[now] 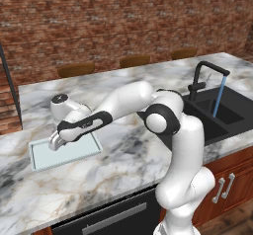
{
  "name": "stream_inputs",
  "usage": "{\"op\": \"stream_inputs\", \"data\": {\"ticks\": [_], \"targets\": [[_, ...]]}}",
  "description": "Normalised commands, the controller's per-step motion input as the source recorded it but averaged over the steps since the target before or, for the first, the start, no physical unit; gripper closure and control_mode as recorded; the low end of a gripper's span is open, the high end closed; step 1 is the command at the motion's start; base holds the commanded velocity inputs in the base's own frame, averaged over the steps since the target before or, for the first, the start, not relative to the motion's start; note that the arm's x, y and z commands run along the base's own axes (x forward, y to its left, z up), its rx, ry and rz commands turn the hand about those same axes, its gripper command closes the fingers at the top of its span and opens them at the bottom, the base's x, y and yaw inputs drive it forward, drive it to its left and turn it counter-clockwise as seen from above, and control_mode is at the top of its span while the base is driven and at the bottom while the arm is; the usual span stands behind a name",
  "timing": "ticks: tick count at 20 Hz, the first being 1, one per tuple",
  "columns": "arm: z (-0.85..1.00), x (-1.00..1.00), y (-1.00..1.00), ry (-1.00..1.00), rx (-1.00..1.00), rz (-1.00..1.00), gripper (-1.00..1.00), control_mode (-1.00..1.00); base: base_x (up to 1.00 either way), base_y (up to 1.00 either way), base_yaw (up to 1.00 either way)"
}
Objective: Take the fish out of the fridge, briefly rinse it in the sink, and place it on the tray next to the sink.
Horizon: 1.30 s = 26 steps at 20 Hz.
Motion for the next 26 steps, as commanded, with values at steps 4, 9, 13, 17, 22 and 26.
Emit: {"op": "stream_inputs", "data": {"ticks": [4,9,13,17,22,26], "targets": [[-0.17,0.17,-0.09,-0.02,0.00,0.00,1.00,-1.00,0.00,0.00,0.00],[-0.09,0.15,-0.03,-0.01,0.00,0.00,1.00,-1.00,0.00,0.00,0.00],[-0.03,0.02,0.00,0.00,0.00,0.00,-1.00,-1.00,0.00,0.00,0.00],[0.01,0.00,-0.07,0.00,0.00,0.00,-1.00,-1.00,0.00,0.00,0.00],[0.39,-0.13,-0.28,-0.07,0.06,0.00,-1.00,-1.00,0.00,0.00,0.00],[0.47,-0.68,-0.68,-0.24,0.11,0.00,-1.00,-1.00,0.00,0.00,0.00]]}}
